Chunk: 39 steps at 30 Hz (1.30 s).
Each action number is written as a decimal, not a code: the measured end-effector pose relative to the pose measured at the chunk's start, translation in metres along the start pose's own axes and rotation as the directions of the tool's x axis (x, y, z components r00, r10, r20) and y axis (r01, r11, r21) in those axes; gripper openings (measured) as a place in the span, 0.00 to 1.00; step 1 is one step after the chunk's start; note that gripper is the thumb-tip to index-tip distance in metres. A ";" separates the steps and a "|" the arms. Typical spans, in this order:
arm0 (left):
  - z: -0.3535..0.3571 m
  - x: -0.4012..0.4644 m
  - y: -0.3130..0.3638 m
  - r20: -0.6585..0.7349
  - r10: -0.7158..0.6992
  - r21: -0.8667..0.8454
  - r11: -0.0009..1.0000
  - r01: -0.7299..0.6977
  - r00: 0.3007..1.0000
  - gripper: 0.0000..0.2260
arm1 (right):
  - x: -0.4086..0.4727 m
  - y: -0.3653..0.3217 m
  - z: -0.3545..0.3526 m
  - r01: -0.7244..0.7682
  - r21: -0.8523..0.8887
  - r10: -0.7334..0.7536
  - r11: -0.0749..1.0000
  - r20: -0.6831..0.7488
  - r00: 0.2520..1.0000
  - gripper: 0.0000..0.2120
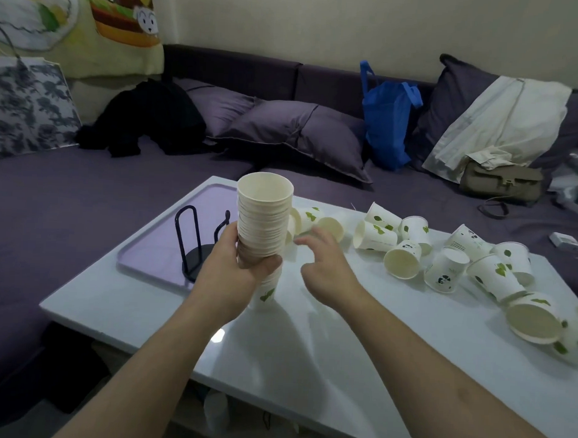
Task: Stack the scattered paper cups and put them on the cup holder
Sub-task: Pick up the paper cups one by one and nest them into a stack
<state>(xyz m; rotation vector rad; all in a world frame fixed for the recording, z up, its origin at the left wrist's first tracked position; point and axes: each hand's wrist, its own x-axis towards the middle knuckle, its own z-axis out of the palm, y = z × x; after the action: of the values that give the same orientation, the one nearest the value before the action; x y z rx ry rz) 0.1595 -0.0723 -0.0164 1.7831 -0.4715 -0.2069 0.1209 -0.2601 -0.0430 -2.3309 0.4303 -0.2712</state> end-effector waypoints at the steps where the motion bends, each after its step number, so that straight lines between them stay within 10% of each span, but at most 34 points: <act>1: 0.000 0.002 -0.002 -0.003 0.002 0.005 1.000 -0.002 1.000 0.25 | 0.007 -0.001 0.004 0.001 -0.066 0.002 0.998 0.039 0.999 0.35; 9: -0.003 0.012 -0.010 -0.027 -0.015 -0.026 1.000 0.014 1.000 0.23 | 0.069 0.008 0.047 -0.031 -0.402 0.106 0.915 0.165 0.981 0.37; 23: -0.008 0.004 -0.007 0.031 -0.046 -0.069 0.996 0.048 0.998 0.23 | -0.011 -0.009 -0.039 0.026 0.282 0.055 0.959 -0.275 0.960 0.26; 39: -0.003 0.004 -0.005 0.054 -0.056 -0.051 0.997 0.058 0.997 0.20 | -0.018 -0.115 -0.086 0.446 0.368 -0.239 0.816 -0.488 0.839 0.28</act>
<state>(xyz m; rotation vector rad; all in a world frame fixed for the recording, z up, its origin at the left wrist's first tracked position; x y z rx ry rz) 0.1654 -0.0701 -0.0195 1.7445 -0.4489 -0.3037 0.1029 -0.2305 0.0971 -1.8388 0.1008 -0.9694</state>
